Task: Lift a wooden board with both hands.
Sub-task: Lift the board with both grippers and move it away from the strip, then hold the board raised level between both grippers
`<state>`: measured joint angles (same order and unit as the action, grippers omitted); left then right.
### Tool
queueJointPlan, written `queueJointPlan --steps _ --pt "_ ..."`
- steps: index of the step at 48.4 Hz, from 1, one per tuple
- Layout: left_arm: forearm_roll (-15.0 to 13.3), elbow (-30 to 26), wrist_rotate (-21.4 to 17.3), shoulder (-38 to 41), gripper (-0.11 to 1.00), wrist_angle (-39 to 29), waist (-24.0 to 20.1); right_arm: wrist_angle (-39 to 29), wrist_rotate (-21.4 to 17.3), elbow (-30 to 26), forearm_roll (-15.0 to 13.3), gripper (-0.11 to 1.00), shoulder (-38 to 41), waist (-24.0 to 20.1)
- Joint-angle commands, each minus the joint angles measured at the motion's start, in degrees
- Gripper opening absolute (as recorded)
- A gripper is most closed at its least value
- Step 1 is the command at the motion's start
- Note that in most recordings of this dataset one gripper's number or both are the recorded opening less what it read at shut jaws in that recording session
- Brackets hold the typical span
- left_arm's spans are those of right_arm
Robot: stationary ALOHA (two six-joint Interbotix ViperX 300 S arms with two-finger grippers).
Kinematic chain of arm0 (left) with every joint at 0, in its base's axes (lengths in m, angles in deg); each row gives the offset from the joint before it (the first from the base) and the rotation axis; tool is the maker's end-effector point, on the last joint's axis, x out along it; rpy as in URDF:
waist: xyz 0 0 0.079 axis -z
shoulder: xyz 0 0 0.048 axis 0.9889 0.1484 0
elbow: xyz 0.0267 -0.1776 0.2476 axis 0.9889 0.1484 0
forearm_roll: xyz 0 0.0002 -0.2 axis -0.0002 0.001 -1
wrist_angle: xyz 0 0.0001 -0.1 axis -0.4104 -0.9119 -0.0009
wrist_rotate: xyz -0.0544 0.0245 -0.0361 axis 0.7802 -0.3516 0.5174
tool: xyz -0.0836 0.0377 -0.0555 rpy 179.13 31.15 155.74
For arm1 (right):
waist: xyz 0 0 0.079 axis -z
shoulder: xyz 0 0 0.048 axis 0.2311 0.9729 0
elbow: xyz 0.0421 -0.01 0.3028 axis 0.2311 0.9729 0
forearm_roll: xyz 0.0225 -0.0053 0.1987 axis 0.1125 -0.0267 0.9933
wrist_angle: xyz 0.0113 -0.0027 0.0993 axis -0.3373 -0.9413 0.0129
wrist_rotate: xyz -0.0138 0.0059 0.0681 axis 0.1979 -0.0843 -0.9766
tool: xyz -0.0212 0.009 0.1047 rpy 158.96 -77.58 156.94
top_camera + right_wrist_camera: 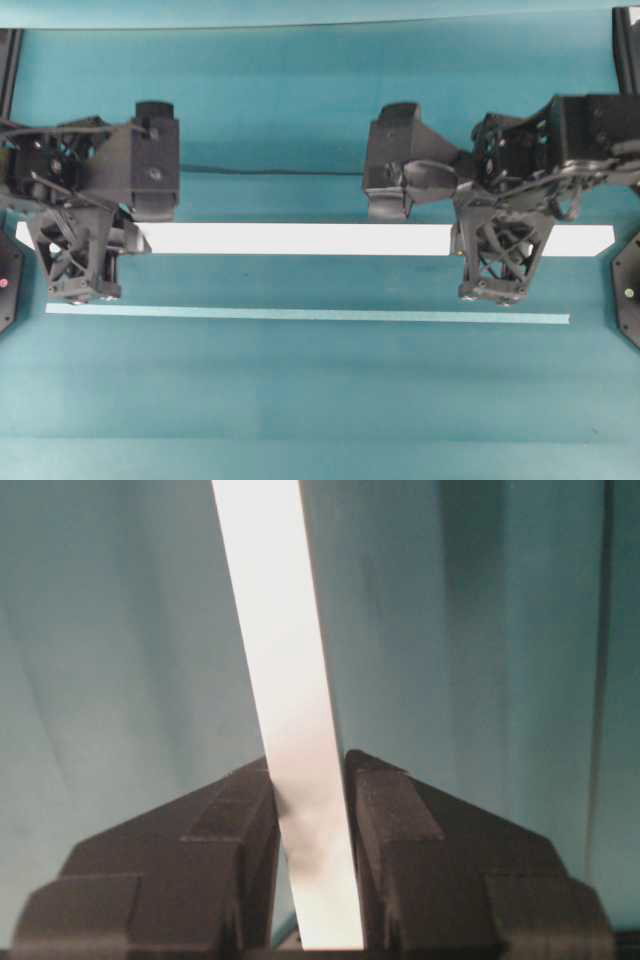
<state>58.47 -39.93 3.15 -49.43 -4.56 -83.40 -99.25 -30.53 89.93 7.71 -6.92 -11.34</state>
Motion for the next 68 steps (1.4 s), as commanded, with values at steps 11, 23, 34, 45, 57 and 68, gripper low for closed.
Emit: queueJointPlan --steps 11,23,34,45,57,68 --pt "0.1 -6.6 -0.1 -0.8 0.17 -2.8 -0.4 -3.7 -0.1 -7.3 0.0 0.21 0.0 0.1" --pt "0.3 -11.3 -0.1 -0.4 0.17 -5.7 -0.4 -8.3 -0.1 -12.0 0.0 0.21 0.4 0.1" --pt "0.3 -16.1 -0.2 0.5 0.17 -11.2 -0.9 -10.8 -0.2 -15.7 -0.2 0.21 0.6 0.1" --pt "0.3 -20.1 -0.4 1.2 0.17 -14.2 -0.9 -11.3 -0.3 -17.9 -0.2 0.21 1.0 0.1" --pt "0.3 -20.8 -0.6 1.6 0.17 -14.3 -1.0 -11.7 -0.1 -18.8 -0.4 0.21 1.4 0.4" --pt "0.3 -21.4 -0.6 2.0 0.17 -15.6 -1.0 -11.9 -0.2 -19.0 -0.4 0.21 1.4 0.4"
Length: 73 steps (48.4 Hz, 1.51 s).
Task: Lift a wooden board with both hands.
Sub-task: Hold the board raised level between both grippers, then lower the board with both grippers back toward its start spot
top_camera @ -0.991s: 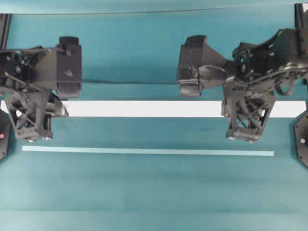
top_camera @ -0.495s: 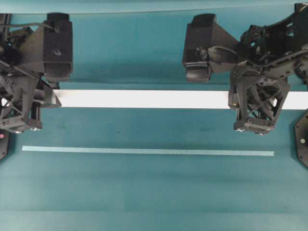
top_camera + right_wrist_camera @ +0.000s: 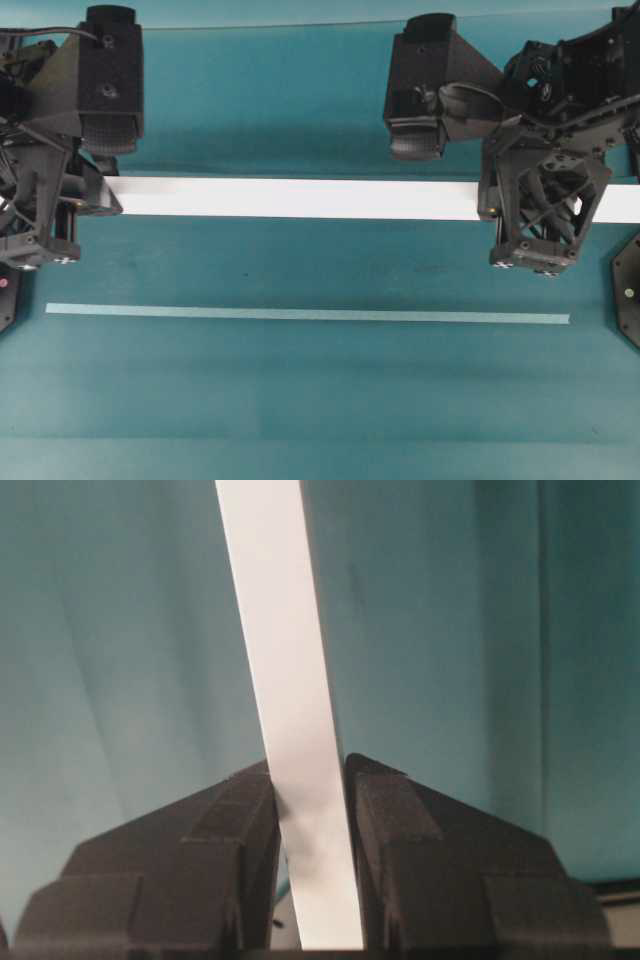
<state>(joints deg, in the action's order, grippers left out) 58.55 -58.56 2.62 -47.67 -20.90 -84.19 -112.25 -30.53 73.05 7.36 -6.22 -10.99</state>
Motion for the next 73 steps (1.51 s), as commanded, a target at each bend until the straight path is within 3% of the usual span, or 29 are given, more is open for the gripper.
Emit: queueJointPlan --steps 1,20,32,60,73 --pt "0.2 -2.9 -0.1 0.3 0.17 0.5 -0.2 1.1 -0.2 -2.2 -0.2 0.21 0.7 0.1" --pt "0.3 -2.7 -0.1 0.8 0.17 0.7 -0.3 1.1 0.2 -1.5 -0.9 0.21 1.1 0.2" --pt "0.5 2.2 0.1 0.8 0.17 3.8 -1.0 2.4 1.7 4.2 -1.7 0.21 0.8 0.2" --pt "0.5 17.8 0.9 1.1 0.17 17.8 -0.9 20.2 1.6 22.9 -1.7 0.21 -0.6 0.3" --pt "0.4 22.8 2.0 3.5 0.17 21.6 -0.8 27.1 1.8 29.1 -1.7 0.21 -0.1 0.4"
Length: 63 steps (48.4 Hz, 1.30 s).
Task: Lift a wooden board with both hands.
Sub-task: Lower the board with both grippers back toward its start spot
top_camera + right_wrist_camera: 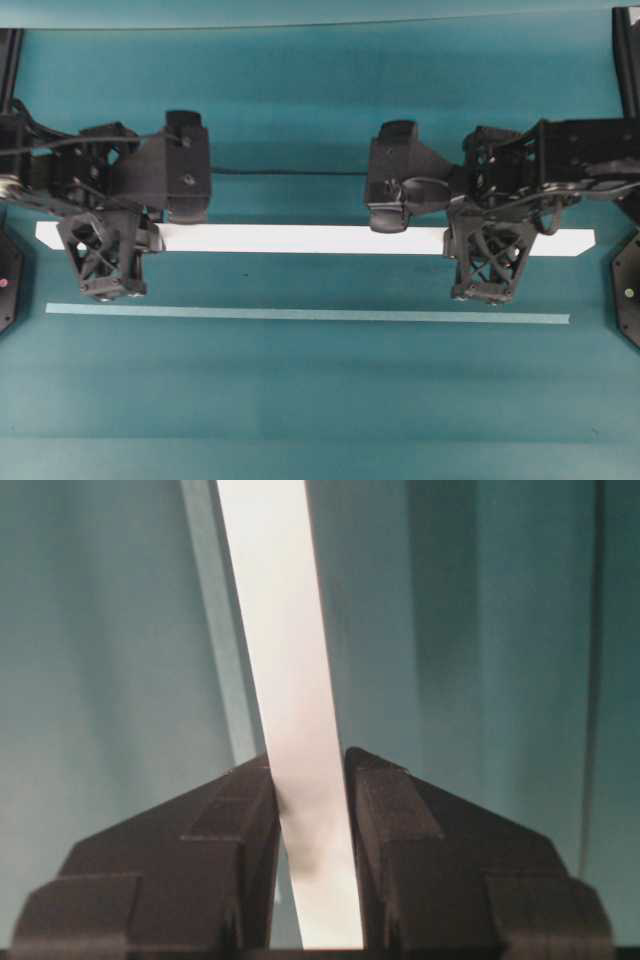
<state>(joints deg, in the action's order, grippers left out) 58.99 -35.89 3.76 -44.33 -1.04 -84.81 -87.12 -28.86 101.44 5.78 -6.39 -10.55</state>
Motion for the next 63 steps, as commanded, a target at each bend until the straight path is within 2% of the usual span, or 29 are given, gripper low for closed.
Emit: queueJointPlan --steps 1,14,28,44,63 --pt "0.0 0.4 0.9 0.4 0.17 2.1 -0.1 2.4 0.3 1.1 -0.1 0.21 0.1 -0.1" --pt "0.0 4.2 0.7 4.2 0.17 9.4 0.7 7.5 1.0 5.2 -0.1 0.21 1.7 -0.2" --pt "0.0 5.4 0.4 7.0 0.17 12.7 0.7 11.2 1.1 6.4 0.0 0.21 4.1 -0.4" --pt "0.0 11.1 1.1 9.9 0.17 20.7 0.7 17.0 1.0 8.8 1.6 0.21 7.2 -2.1" --pt "0.0 12.3 1.8 12.8 0.17 25.3 1.0 21.6 0.7 11.0 2.5 0.21 9.9 -4.0"
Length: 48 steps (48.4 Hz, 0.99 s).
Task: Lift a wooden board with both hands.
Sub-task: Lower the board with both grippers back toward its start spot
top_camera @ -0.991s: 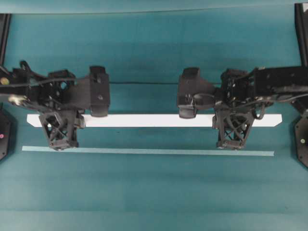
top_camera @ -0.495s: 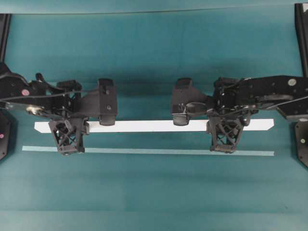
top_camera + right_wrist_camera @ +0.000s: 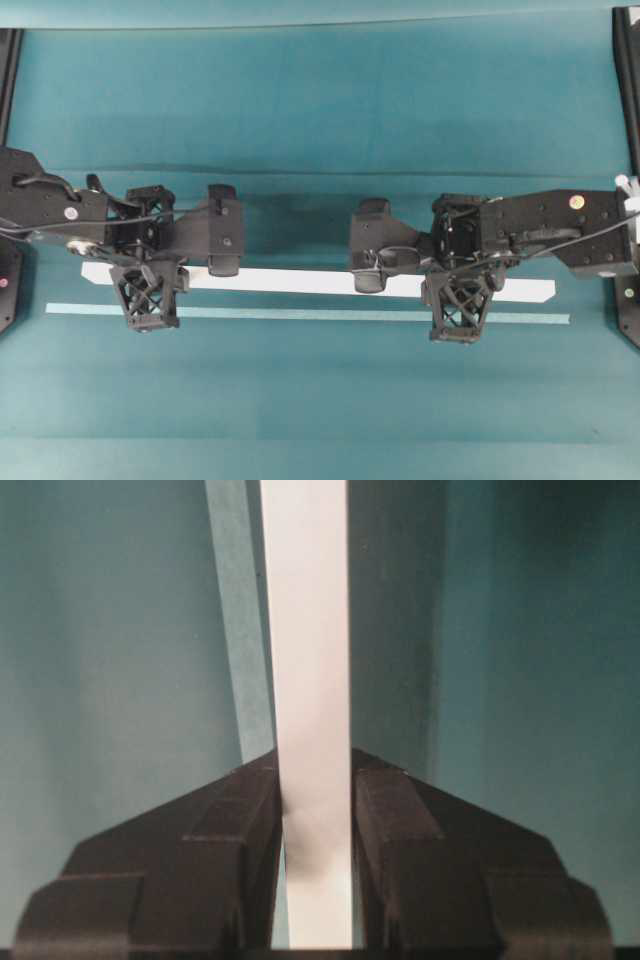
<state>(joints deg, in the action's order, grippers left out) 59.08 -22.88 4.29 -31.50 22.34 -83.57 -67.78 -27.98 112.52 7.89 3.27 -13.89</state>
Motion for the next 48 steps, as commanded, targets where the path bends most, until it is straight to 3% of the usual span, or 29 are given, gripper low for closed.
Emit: queueJointPlan --steps 1,48 --pt "-0.1 -0.7 1.3 0.2 0.17 2.3 -0.2 2.6 -0.2 0.1 0.4 0.21 0.3 -0.7" --pt "-0.1 1.4 2.4 4.4 0.17 7.5 2.3 9.6 0.0 3.7 0.4 0.21 2.9 -1.2"
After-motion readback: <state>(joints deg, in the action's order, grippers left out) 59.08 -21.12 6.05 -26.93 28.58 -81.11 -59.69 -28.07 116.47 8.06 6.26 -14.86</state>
